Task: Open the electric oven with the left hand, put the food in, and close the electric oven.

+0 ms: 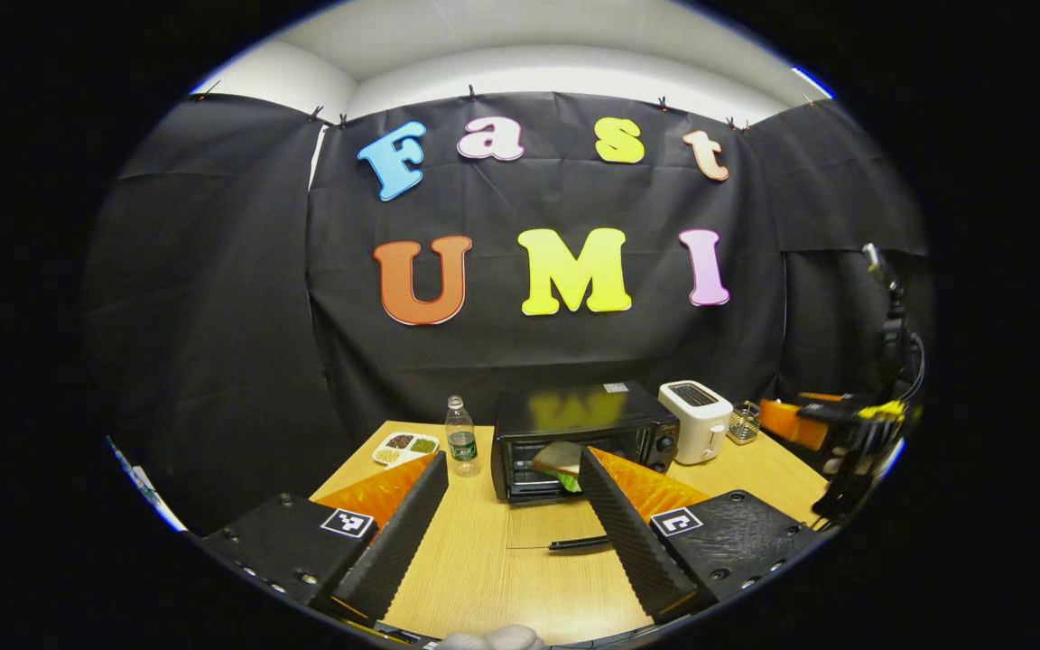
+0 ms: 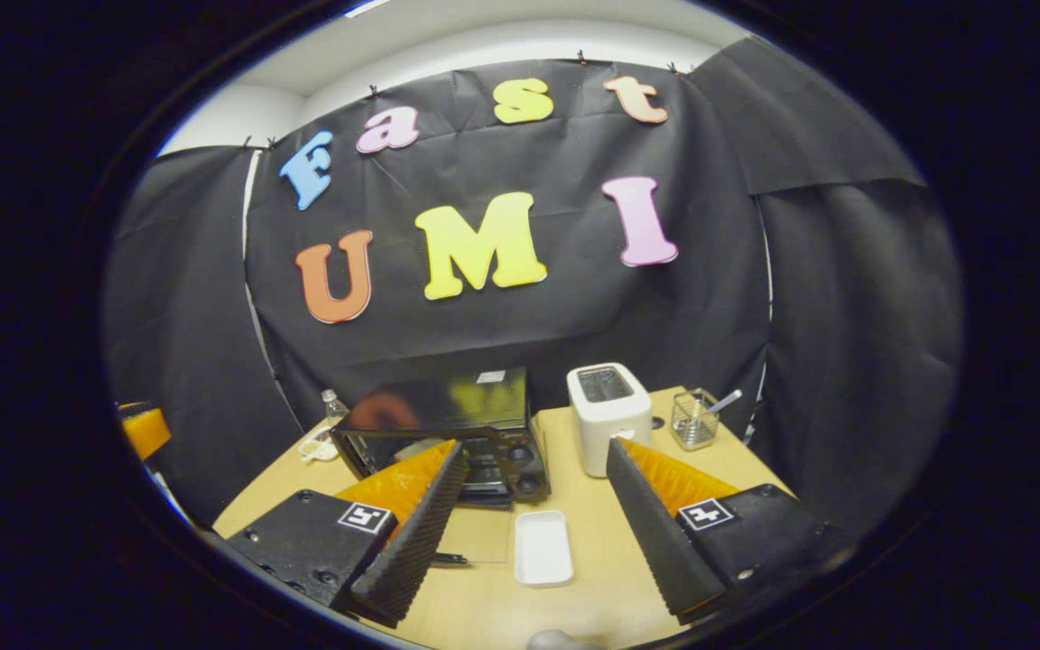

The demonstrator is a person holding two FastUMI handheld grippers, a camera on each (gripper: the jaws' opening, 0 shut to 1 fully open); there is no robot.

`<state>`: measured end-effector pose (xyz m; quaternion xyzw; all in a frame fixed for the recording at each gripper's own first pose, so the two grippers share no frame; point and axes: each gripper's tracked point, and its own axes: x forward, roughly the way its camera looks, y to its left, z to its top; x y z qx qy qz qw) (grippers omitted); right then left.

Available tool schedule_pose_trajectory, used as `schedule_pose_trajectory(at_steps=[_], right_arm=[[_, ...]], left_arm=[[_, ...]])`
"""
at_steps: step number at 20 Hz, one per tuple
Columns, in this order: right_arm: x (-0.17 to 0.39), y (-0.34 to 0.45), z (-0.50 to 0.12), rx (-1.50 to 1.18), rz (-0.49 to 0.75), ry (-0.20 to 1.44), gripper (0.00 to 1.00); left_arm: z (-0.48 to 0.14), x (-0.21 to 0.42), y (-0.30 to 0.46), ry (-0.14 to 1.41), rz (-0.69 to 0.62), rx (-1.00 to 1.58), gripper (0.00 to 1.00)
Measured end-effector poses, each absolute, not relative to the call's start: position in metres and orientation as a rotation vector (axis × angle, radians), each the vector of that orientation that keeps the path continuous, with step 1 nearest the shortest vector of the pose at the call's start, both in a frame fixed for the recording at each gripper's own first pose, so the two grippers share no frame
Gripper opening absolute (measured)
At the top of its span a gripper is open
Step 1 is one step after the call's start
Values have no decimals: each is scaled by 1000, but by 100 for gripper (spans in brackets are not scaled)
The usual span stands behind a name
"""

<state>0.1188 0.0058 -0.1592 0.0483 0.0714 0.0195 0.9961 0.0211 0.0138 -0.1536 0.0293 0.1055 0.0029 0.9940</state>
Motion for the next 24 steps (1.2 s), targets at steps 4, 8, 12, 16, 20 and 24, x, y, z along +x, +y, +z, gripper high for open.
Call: schedule_pose_trajectory(at_steps=[4, 8, 12, 16, 20, 24], right_arm=[[95, -8, -143, -4, 53, 125, 100], [86, -18, -138, -5, 63, 139, 100], [76, -36, -134, -21, 54, 150, 100], [71, -49, -134, -32, 46, 172, 100], [73, -58, -132, -60, 35, 183, 90], [76, -59, -137, -75, 25, 206, 100]], left_arm=[[-202, 33, -6, 280, -2, 41, 96], [-265, 42, -28, 378, -19, 24, 96], [-332, 47, -48, 488, -33, 3, 96], [-387, 55, -68, 590, -47, -23, 96], [-430, 68, -84, 648, -67, -11, 96], [-463, 77, -91, 713, -64, -32, 96]])
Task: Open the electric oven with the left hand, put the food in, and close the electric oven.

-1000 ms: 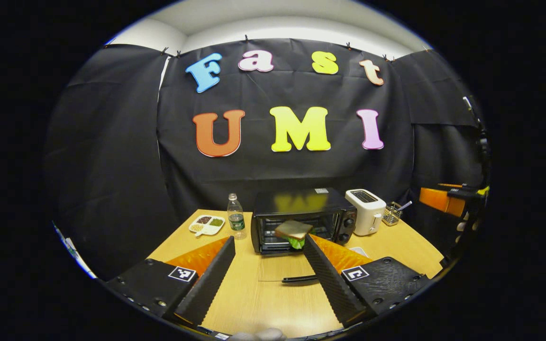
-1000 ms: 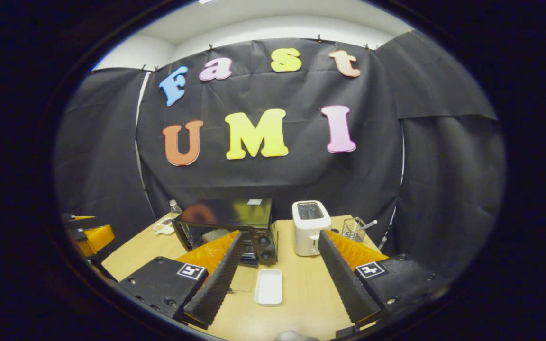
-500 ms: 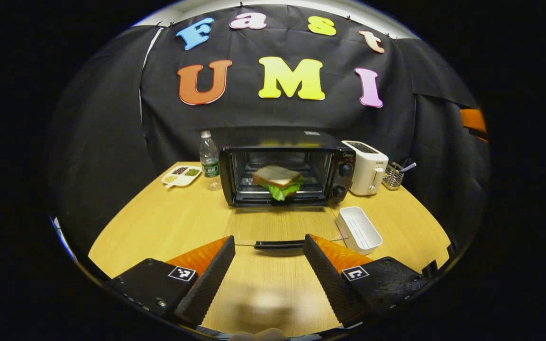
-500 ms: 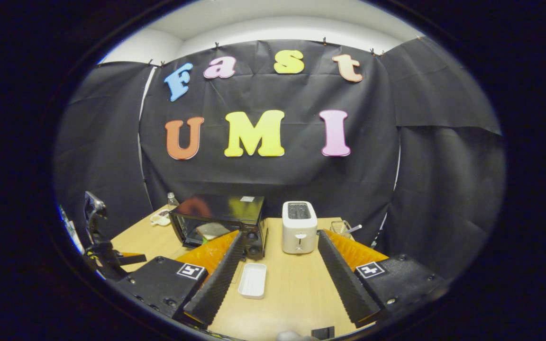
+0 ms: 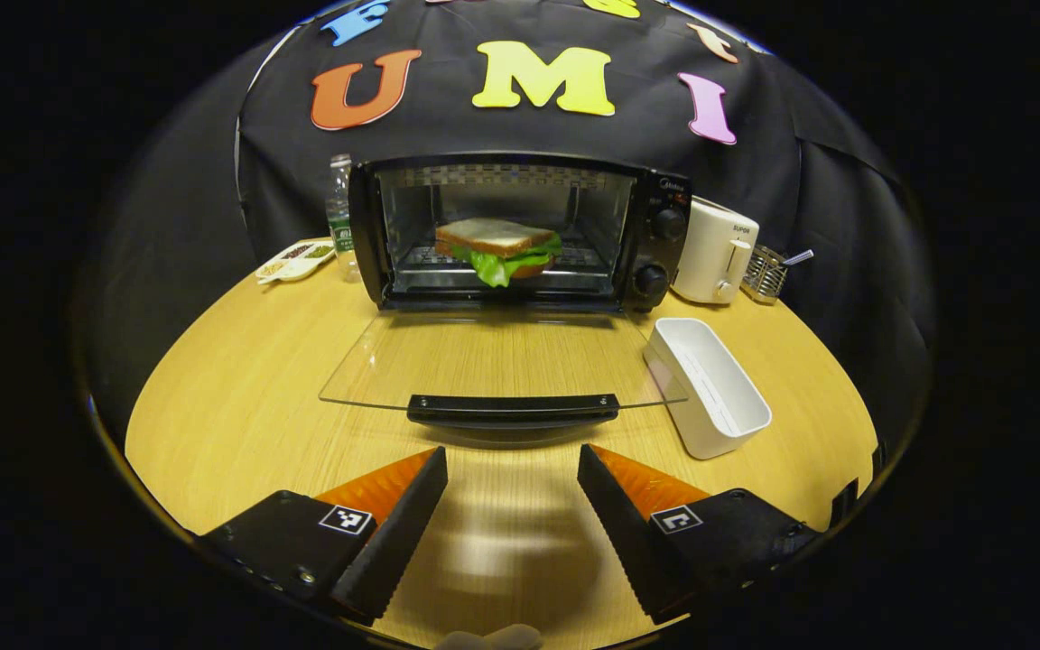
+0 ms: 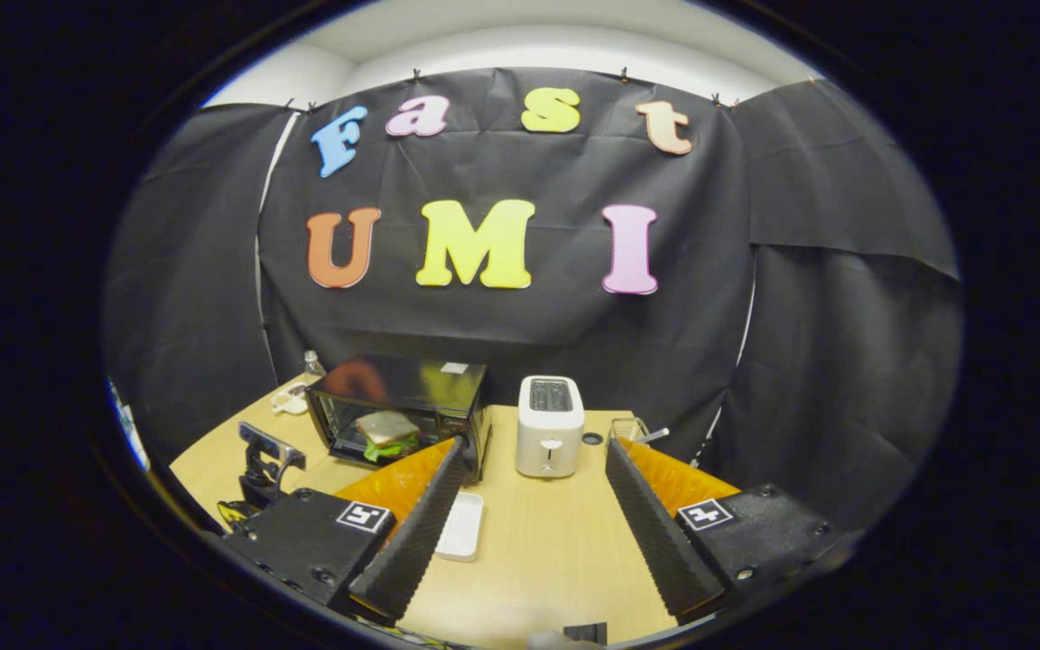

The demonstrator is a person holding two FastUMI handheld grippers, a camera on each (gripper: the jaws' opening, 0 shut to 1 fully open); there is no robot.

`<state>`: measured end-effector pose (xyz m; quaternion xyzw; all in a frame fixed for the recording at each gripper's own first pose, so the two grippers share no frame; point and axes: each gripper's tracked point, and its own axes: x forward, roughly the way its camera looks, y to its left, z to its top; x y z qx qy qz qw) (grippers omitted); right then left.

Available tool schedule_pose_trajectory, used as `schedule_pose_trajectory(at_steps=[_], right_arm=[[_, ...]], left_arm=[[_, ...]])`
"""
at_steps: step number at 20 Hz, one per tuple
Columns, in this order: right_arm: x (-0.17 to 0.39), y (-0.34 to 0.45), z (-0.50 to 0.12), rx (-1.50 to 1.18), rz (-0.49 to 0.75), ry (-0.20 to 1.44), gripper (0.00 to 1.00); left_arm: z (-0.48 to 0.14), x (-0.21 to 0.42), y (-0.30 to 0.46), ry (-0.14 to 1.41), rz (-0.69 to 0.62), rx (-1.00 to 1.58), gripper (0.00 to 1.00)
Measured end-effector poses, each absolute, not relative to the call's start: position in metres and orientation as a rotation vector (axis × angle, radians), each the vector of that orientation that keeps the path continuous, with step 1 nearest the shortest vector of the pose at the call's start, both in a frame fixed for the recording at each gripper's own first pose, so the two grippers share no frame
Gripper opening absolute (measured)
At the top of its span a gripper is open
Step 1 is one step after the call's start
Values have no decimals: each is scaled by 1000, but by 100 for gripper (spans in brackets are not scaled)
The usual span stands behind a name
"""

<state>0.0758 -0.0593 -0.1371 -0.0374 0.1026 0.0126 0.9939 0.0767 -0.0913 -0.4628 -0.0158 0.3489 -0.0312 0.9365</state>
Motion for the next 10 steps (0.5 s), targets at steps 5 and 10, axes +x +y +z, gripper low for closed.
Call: schedule_pose_trajectory(at_steps=[5, 10], right_arm=[[84, -56, -145, -83, 28, 231, 100], [95, -59, -150, -77, 21, 253, 100]], left_arm=[[-483, 93, -91, 736, -54, -25, 96], [-492, 102, -92, 752, -54, -15, 96]])
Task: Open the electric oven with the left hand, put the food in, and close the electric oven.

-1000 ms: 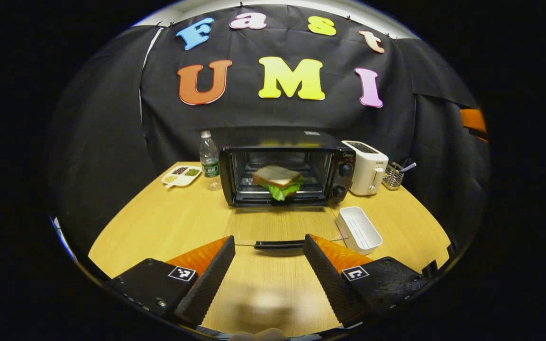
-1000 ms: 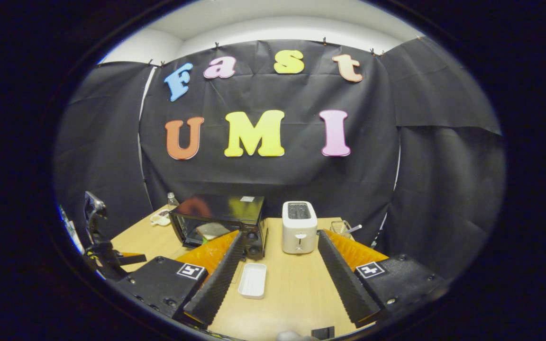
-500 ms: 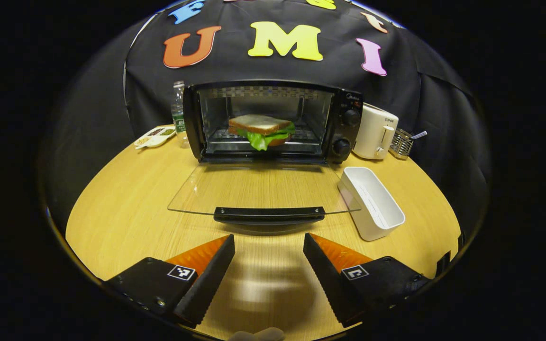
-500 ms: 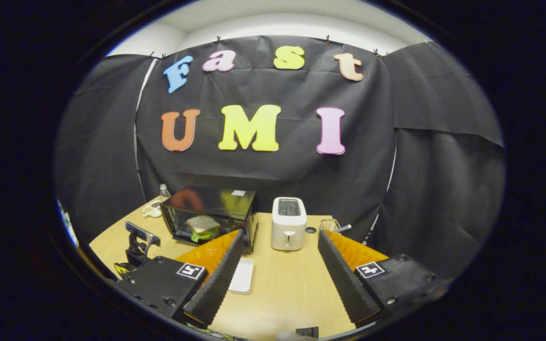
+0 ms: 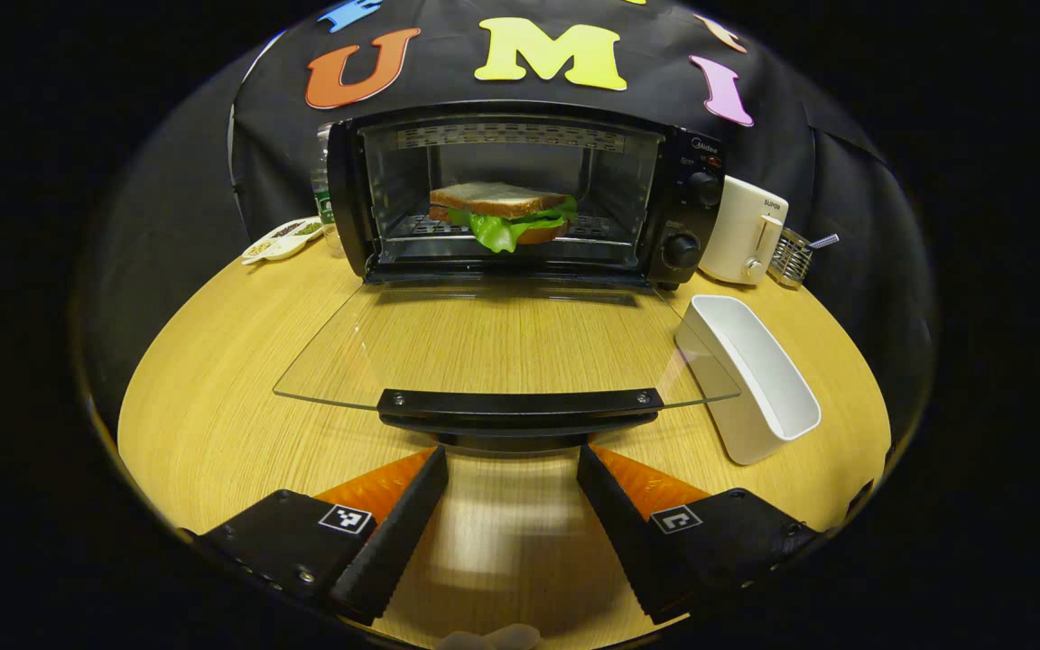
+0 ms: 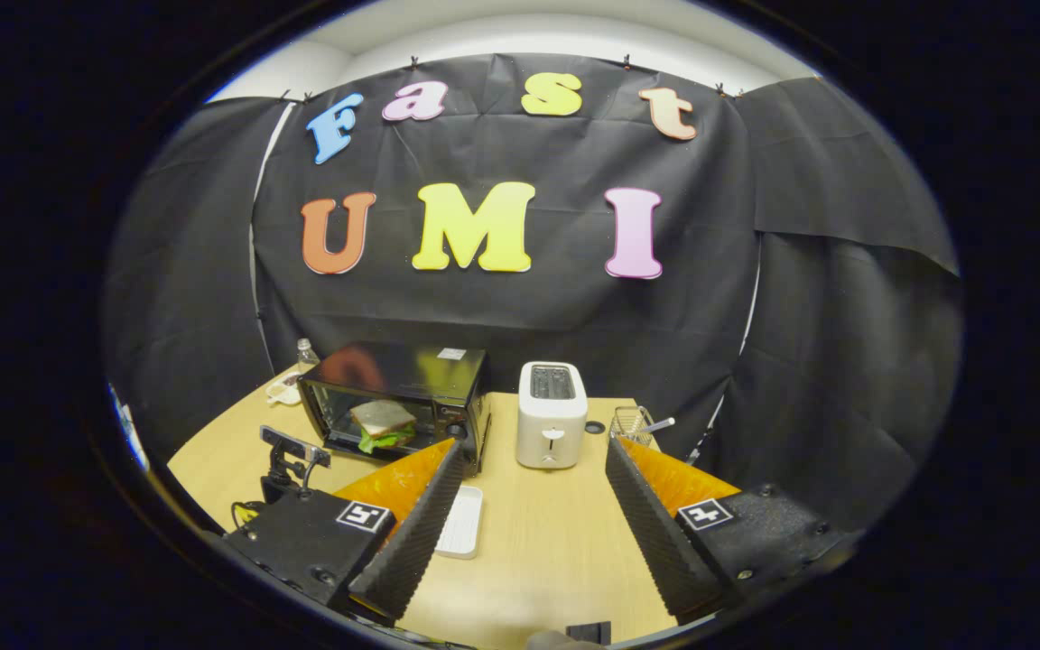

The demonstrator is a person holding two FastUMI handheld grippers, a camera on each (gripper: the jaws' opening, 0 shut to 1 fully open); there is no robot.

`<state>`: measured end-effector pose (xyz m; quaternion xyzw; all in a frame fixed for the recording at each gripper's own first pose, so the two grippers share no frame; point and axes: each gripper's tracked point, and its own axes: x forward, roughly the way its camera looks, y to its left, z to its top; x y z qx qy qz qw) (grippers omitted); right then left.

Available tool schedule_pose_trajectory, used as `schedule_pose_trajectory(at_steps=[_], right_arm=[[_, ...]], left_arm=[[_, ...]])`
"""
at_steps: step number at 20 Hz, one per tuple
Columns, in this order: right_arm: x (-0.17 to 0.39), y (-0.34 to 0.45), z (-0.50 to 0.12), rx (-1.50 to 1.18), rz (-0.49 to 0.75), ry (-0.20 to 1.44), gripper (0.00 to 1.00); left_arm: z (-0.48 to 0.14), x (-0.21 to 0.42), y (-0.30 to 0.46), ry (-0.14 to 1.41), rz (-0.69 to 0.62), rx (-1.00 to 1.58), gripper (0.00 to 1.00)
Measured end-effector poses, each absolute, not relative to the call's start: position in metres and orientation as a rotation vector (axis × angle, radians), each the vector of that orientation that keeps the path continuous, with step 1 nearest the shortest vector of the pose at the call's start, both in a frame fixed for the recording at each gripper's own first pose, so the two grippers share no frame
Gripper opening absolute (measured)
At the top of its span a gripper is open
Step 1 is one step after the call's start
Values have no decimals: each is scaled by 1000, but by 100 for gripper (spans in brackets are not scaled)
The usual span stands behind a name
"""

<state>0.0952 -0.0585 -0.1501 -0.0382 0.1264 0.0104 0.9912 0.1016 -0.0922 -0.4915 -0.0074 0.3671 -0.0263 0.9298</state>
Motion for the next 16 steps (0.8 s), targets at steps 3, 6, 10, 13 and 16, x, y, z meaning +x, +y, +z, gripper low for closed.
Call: schedule_pose_trajectory(at_steps=[3, 6, 10, 13, 16], right_arm=[[100, -59, -151, -77, 23, 260, 100], [104, -62, -152, -71, 21, 265, 100], [109, -57, -151, -63, 38, 262, 100], [112, -56, -150, -58, 46, 258, 100], [115, -55, -148, -44, 51, 256, 100]], left_arm=[[-490, 102, -92, 758, -53, -15, 95], [-482, 104, -92, 750, -56, -9, 95], [-452, 110, -93, 721, -59, -26, 95], [-417, 129, -91, 656, -55, -30, 95], [-391, 150, -92, 612, -52, -42, 95]])
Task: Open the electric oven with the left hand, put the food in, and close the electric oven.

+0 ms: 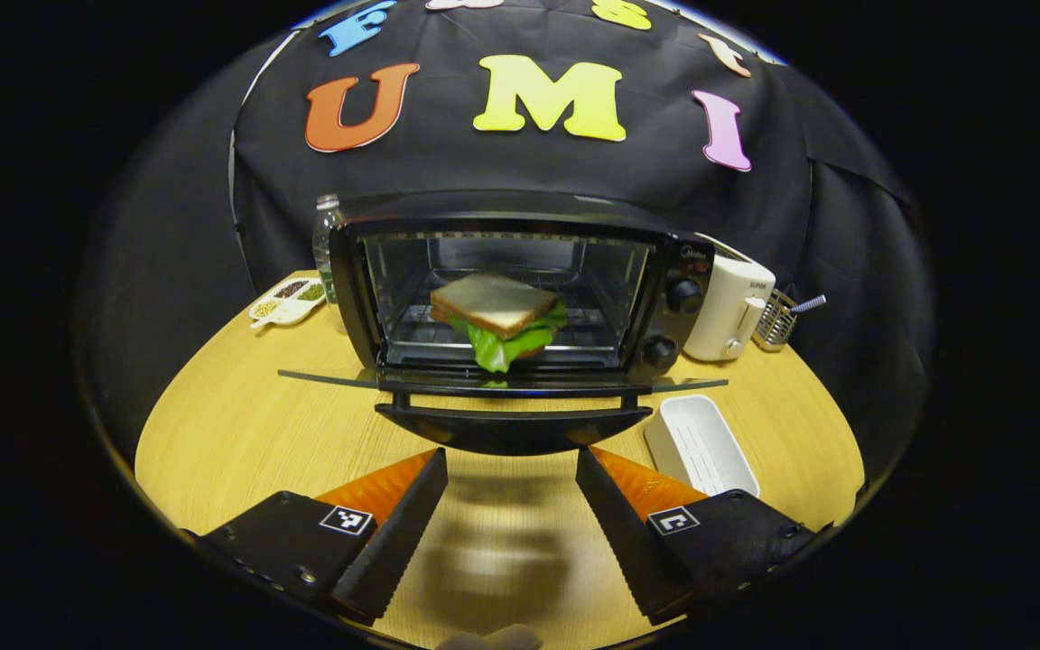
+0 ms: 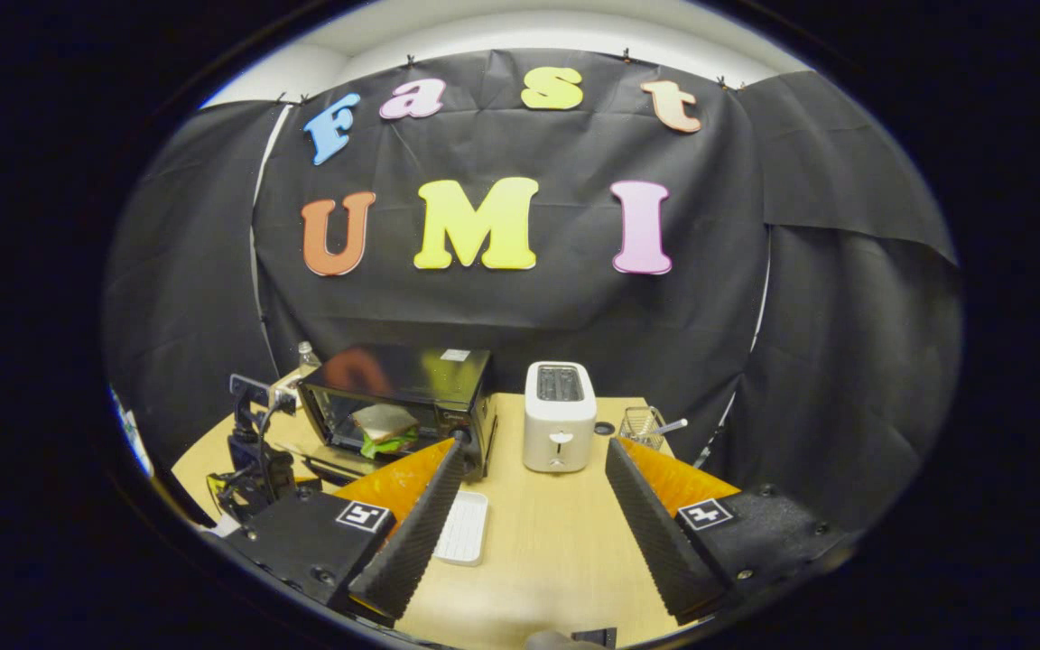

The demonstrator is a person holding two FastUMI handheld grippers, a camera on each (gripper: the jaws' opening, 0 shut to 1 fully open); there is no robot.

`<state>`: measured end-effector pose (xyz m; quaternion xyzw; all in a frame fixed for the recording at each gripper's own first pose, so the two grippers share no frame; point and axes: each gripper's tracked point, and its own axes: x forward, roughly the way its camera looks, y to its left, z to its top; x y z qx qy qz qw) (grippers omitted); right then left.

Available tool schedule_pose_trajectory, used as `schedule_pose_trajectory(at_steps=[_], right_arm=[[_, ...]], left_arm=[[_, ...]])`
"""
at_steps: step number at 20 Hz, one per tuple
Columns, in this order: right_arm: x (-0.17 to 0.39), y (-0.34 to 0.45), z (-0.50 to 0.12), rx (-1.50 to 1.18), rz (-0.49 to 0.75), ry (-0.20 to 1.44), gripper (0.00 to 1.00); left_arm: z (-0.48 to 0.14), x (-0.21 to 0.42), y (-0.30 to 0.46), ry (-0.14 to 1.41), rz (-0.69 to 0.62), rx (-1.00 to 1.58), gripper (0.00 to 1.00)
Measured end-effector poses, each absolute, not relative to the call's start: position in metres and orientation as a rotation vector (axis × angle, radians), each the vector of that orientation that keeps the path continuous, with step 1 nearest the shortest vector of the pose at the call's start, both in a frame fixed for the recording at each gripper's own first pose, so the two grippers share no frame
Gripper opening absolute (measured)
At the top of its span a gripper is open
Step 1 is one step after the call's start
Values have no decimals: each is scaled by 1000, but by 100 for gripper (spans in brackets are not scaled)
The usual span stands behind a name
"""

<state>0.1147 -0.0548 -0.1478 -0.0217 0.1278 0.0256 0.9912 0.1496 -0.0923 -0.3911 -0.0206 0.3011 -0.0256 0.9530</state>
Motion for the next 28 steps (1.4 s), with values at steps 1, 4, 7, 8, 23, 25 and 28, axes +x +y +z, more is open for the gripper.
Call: schedule_pose_trajectory(at_steps=[1, 4, 7, 8, 23, 25, 28], right_arm=[[116, -56, -146, -39, 49, 252, 100], [119, -60, -144, -29, 43, 250, 100], [121, -63, -141, -28, 37, 241, 100], [122, -63, -140, -28, 37, 243, 100], [112, -50, -135, -33, 68, 227, 100], [107, -45, -129, -39, 79, 212, 100], [100, -34, -116, -42, 97, 188, 100]], left_arm=[[-384, 158, -91, 594, -49, -35, 95], [-372, 181, -89, 566, -54, -13, 94], [-365, 200, -86, 542, -39, -7, 95], [-363, 202, -88, 537, -38, -11, 95], [-342, 190, -79, 497, -20, -7, 94], [-325, 181, -77, 475, -18, -16, 94], [-282, 160, -71, 405, -21, 3, 94]])
